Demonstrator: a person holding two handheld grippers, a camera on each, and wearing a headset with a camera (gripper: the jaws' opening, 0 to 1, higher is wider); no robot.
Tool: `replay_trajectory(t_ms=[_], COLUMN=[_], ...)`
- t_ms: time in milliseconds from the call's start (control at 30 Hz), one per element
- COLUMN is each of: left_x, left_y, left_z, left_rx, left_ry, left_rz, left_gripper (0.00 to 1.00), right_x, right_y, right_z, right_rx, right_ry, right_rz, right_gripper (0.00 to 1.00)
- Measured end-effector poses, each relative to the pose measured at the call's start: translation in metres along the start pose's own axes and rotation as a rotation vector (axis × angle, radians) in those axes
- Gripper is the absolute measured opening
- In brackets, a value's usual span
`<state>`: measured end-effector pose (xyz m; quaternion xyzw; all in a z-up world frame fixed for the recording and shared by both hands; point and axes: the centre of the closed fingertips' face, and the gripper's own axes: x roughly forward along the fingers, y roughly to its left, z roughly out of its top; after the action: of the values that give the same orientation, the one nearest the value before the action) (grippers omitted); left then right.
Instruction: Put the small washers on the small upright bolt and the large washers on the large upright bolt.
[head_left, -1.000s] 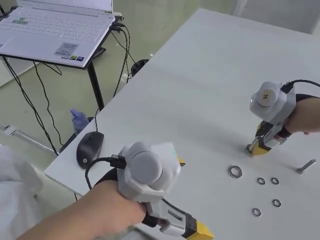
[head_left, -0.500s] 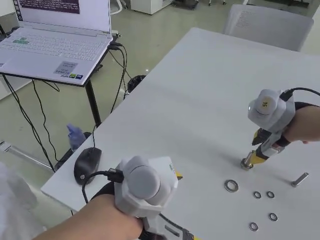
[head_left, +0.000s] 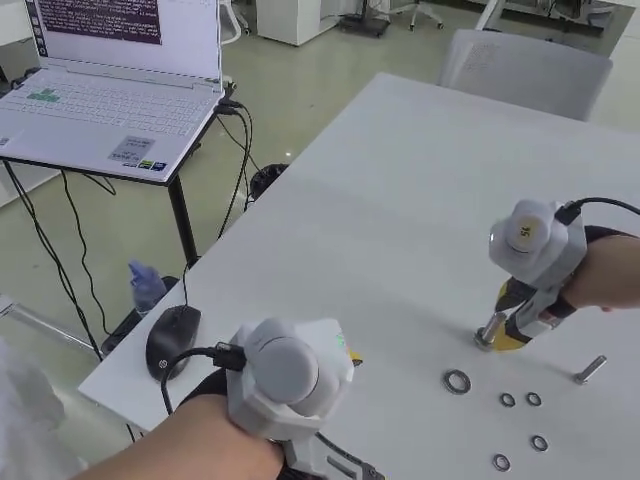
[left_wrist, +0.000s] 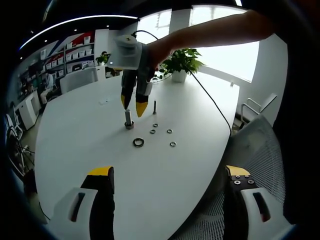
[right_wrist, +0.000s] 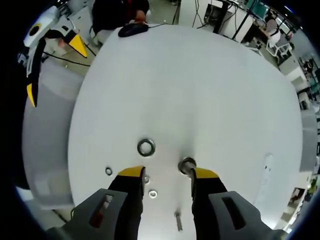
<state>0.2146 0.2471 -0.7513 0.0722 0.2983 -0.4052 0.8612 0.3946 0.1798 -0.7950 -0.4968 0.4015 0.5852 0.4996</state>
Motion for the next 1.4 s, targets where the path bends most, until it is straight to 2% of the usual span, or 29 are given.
replay_trajectory(t_ms=[567,700,800,967,1400], left_x=[0.000,0.000,0.001,0.002,0.006], left_y=[-0.004,-0.003,-0.002,-0.003,-0.005], left_z=[0.002,0.007,0.005,0.003,0.003], left_rx=[-0.005,0.003,-0.015,-0.014,-0.024], left_ry=[-0.011,-0.039,-0.032,-0.028,-0.033], left_rz=[0.006,0.013,0.008,0.006,0.009], left_gripper=[0.92,0.95,0.99,0.99,0.98], right_x=[0.007,0.014,0.017,0.027,0.065], right_y=[0.043,0.041,0.038,0.035,0.033], right_z=[0.007,0.006,0.008,0.010,0.003], right_rx=[-0.031,-0.031,-0.037,-0.036,-0.042], right_ry=[-0.047,-0.049,-0.062,-0.079,-0.067], right_rz=[0.043,0.050,0.043,0.035,0.037], right_gripper=[0.40,0.41,0.43,0.44,0.44])
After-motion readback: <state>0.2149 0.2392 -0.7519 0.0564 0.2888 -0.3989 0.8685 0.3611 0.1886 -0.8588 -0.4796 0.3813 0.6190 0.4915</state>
